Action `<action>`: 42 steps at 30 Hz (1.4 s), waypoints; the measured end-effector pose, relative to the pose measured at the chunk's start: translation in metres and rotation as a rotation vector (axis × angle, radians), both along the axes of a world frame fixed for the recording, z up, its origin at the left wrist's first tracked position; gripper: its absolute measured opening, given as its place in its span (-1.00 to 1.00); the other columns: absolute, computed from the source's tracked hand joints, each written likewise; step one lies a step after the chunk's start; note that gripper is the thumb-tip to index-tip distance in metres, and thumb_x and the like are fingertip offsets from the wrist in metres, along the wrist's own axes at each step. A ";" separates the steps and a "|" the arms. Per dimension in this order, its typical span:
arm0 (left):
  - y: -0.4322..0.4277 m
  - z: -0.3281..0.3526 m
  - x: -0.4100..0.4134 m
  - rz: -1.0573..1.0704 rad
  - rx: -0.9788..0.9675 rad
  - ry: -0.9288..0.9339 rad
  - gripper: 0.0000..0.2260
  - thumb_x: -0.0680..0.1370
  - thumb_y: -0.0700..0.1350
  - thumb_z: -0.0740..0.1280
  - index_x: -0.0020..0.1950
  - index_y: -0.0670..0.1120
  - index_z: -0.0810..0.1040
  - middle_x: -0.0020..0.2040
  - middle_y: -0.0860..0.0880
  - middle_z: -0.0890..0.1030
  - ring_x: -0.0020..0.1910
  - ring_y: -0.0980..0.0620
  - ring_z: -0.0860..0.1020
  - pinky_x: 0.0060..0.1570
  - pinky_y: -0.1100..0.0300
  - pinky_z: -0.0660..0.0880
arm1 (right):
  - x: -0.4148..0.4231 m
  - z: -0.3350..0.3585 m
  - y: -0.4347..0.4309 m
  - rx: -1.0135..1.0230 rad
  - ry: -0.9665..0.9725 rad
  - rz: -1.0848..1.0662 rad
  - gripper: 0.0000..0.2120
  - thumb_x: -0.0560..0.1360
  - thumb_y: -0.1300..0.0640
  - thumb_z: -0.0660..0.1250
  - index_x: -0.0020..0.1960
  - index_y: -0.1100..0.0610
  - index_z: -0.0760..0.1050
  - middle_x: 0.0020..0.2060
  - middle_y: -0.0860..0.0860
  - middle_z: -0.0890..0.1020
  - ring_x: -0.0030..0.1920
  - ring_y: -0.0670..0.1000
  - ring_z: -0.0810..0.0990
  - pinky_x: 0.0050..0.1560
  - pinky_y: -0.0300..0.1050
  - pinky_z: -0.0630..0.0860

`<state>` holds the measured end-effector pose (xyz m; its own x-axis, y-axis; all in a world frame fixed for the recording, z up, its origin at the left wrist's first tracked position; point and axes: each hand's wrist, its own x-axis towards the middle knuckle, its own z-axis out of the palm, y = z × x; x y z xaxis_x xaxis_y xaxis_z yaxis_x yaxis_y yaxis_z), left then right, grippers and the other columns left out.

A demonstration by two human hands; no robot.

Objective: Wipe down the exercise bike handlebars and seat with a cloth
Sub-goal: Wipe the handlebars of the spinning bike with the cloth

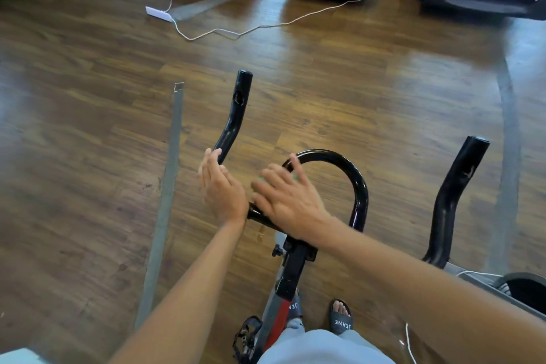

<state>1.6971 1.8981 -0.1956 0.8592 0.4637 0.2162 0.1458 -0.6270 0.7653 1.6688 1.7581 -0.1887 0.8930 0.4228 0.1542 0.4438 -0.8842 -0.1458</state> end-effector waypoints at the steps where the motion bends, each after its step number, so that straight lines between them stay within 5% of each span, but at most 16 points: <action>1: 0.001 0.000 0.000 0.001 0.001 0.004 -0.66 0.65 -0.27 0.08 0.37 -0.09 0.46 0.46 -0.08 0.43 0.48 -0.06 0.33 0.40 -0.08 0.33 | 0.011 0.004 -0.004 -0.021 -0.002 -0.057 -0.61 0.70 -0.12 -0.04 0.17 0.01 0.52 0.15 -0.02 0.55 0.38 0.06 0.42 0.56 0.25 -0.10; 4: 0.000 0.000 0.000 0.012 -0.004 0.013 -0.66 0.65 -0.27 0.09 0.36 -0.07 0.45 0.47 -0.07 0.42 0.48 -0.06 0.32 0.41 -0.04 0.31 | 0.021 0.012 0.002 -0.014 0.048 -0.156 -0.61 0.68 -0.15 -0.01 0.16 0.02 0.52 0.14 0.00 0.55 0.38 0.08 0.39 0.56 0.25 -0.18; 9: 0.000 0.004 0.000 -0.006 -0.005 0.035 -0.67 0.65 -0.27 0.10 0.38 -0.07 0.44 0.48 -0.09 0.40 0.49 -0.09 0.31 0.42 -0.05 0.29 | 0.010 0.007 0.003 -0.034 0.012 0.031 -0.59 0.64 -0.20 0.02 0.13 0.01 0.53 0.06 -0.01 0.59 0.20 0.08 0.52 0.53 0.22 0.11; 14: 0.006 0.010 0.004 -0.015 0.059 0.132 -0.75 0.67 -0.11 0.13 0.34 -0.05 0.42 0.42 -0.09 0.46 0.44 -0.12 0.35 0.48 -0.19 0.11 | 0.050 0.025 -0.036 0.004 0.045 -0.273 -0.51 0.65 -0.29 -0.08 0.18 0.00 0.47 0.07 -0.01 0.60 0.04 0.02 0.55 0.03 -0.06 0.52; 17: -0.002 0.020 0.005 -0.021 0.119 0.153 -0.73 0.67 -0.07 0.15 0.36 -0.06 0.42 0.48 -0.09 0.37 0.50 -0.09 0.26 0.51 -0.16 -0.01 | 0.039 0.026 -0.061 0.107 0.052 -0.488 -0.48 0.62 -0.36 -0.04 0.17 0.00 0.46 0.02 0.00 0.58 -0.09 -0.01 0.53 -0.28 -0.15 0.44; 21: -0.036 0.035 0.013 -0.168 0.229 0.014 -0.75 0.66 -0.08 0.18 0.31 -0.06 0.47 0.38 -0.06 0.46 0.42 -0.07 0.36 0.48 -0.17 0.07 | 0.015 0.024 -0.076 0.137 0.095 -0.551 -0.50 0.56 -0.33 0.17 0.33 0.00 0.36 0.11 0.02 0.53 -0.06 -0.02 0.51 -0.28 -0.17 0.42; 28: -0.144 0.084 0.043 -0.438 0.091 -0.087 -0.81 0.65 -0.13 0.22 0.22 -0.05 0.53 0.13 0.01 0.57 0.19 0.02 0.47 0.30 0.04 0.27 | 0.036 0.079 -0.140 0.695 0.324 -0.600 -0.69 0.57 -0.01 0.36 0.27 0.01 0.44 0.09 0.03 0.62 0.09 0.08 0.59 0.07 0.02 0.53; 32: -0.227 0.108 0.066 -0.550 -0.109 -0.115 -0.83 0.62 -0.13 0.23 0.15 -0.05 0.55 0.02 0.03 0.57 0.06 -0.04 0.54 0.14 0.01 0.45 | 0.049 0.127 -0.219 1.013 0.303 -0.641 -0.71 0.52 0.12 0.42 0.20 -0.01 0.45 -0.05 -0.08 0.60 -0.03 -0.08 0.56 -0.06 -0.25 0.47; 35: -0.305 0.129 0.073 -0.614 -0.264 -0.063 -0.85 0.63 -0.14 0.25 0.14 -0.05 0.56 0.01 0.01 0.60 -0.02 0.04 0.55 -0.01 0.27 0.47 | 0.056 0.141 -0.287 1.315 0.359 -0.671 -0.75 0.51 0.16 0.43 0.15 0.07 0.48 -0.05 0.01 0.61 -0.06 -0.02 0.59 0.02 -0.07 0.55; 38: -0.381 0.148 0.072 -0.649 -0.439 -0.029 -0.89 0.63 -0.14 0.27 0.10 -0.07 0.58 -0.01 -0.01 0.61 -0.06 0.10 0.56 -0.16 0.49 0.39 | 0.062 0.151 -0.349 1.740 0.484 -0.709 -0.76 0.56 0.18 0.39 0.20 0.17 0.48 -0.01 0.16 0.59 -0.09 0.06 0.62 -0.18 -0.06 0.63; 42: -0.466 0.160 0.079 -0.734 -0.543 0.095 -0.89 0.62 -0.03 0.31 0.04 -0.03 0.59 -0.01 -0.04 0.65 -0.01 0.02 0.62 -0.04 0.23 0.54 | 0.078 0.159 -0.420 2.152 0.567 -0.753 -0.66 0.60 0.07 0.33 0.29 0.26 0.49 0.04 0.21 0.65 -0.11 0.12 0.68 -0.23 -0.05 0.64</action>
